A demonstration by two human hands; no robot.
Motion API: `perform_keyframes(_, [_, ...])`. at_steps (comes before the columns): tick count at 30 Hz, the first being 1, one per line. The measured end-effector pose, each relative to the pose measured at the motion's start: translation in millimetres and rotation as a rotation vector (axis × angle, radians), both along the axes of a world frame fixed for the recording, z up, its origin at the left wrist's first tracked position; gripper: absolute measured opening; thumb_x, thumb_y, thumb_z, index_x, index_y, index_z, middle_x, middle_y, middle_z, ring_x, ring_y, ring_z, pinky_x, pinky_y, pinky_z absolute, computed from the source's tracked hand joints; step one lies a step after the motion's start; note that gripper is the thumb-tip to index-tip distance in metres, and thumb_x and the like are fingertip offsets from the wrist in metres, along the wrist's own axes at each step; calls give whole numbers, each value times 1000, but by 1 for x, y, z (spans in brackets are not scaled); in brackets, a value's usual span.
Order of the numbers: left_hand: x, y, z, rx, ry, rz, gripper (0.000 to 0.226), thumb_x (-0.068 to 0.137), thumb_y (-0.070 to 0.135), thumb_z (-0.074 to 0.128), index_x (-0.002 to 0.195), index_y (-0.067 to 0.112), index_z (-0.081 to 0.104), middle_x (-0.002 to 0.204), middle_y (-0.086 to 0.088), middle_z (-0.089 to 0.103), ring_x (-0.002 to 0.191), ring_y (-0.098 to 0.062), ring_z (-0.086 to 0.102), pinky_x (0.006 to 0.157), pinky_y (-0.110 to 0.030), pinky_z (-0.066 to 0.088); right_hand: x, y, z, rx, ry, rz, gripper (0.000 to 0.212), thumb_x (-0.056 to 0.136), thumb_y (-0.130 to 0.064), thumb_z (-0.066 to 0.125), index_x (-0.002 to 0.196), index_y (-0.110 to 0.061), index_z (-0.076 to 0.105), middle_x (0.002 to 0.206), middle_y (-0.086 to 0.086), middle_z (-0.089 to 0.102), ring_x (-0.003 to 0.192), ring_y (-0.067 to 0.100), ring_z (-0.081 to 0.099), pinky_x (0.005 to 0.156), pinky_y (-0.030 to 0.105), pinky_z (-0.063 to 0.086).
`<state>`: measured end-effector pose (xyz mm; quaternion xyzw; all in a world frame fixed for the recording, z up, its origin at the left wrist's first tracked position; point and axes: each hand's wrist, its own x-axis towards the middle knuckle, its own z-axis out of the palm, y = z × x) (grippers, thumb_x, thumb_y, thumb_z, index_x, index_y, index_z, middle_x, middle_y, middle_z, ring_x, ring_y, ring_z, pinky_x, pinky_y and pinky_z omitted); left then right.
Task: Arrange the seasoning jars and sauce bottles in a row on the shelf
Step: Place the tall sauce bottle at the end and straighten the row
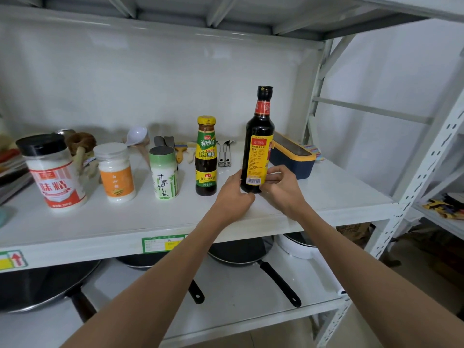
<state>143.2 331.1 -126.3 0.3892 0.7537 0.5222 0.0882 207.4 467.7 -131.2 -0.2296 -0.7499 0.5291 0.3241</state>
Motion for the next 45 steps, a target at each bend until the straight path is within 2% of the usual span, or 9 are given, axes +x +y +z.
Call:
perform_keyframes(4, [0,1,1,-23,-62,-8,65,84,2,57,142,15,30,138,-5,48,114,-12,47,88,-23,34,-1,-2,1,91,-63,4,50,67,-14,81,114,-13,63,90,6,69,83,20,70,73,34,61])
perform_keyframes(9, [-2,1,0,36,-57,86,59,83,5,63,134,16,37,137,-7,40,118,-17,45,96,-25,38,-1,-1,0,169,-104,-2,48,67,-19,78,113,-13,69,84,3,62,75,14,59,73,39,57])
perform_keyframes(12, [-1,2,-1,55,-45,88,45,80,1,64,118,14,43,122,-9,48,98,-11,49,79,-13,40,-2,-2,-1,186,-87,-35,48,68,-21,82,111,-11,66,99,2,65,89,11,59,76,26,51])
perform_keyframes(14, [0,2,-1,56,-49,88,43,80,-1,65,115,13,44,116,-8,51,92,-9,50,70,-10,40,-2,-1,-2,176,-83,-32,46,68,-21,83,108,-10,64,103,2,66,96,13,62,82,26,52])
perform_keyframes(19, [4,-2,3,51,-67,69,50,82,3,64,126,14,42,122,-4,48,102,-11,48,82,-18,37,-2,3,-4,123,-75,-42,47,61,-27,88,96,-18,58,94,5,70,91,20,68,83,43,59])
perform_keyframes(27, [9,-7,9,10,-31,0,61,87,6,58,143,17,37,142,-5,45,127,-18,44,92,-22,32,-1,-3,-1,189,-132,-50,61,64,-38,88,114,-17,59,90,4,66,81,14,63,69,30,54])
perform_keyframes(37, [11,-6,8,-16,13,36,58,89,4,53,144,12,36,143,-9,47,130,-23,43,93,-21,31,-4,-4,-2,216,-172,-75,62,65,-39,88,112,-14,55,102,4,65,89,16,62,64,23,46])
perform_keyframes(40, [14,-11,12,43,-84,128,61,90,5,56,146,9,33,147,-9,43,135,-21,40,105,-25,32,-3,-5,-1,245,-182,-78,69,64,-38,89,117,-13,52,101,5,64,84,13,60,64,24,45])
perform_keyframes(45, [30,-58,13,177,-79,185,46,86,-3,51,129,14,52,128,-1,57,115,-7,52,87,-14,39,-1,-11,-1,294,-201,-83,88,62,-38,90,131,-16,40,115,5,57,103,20,58,79,30,46])
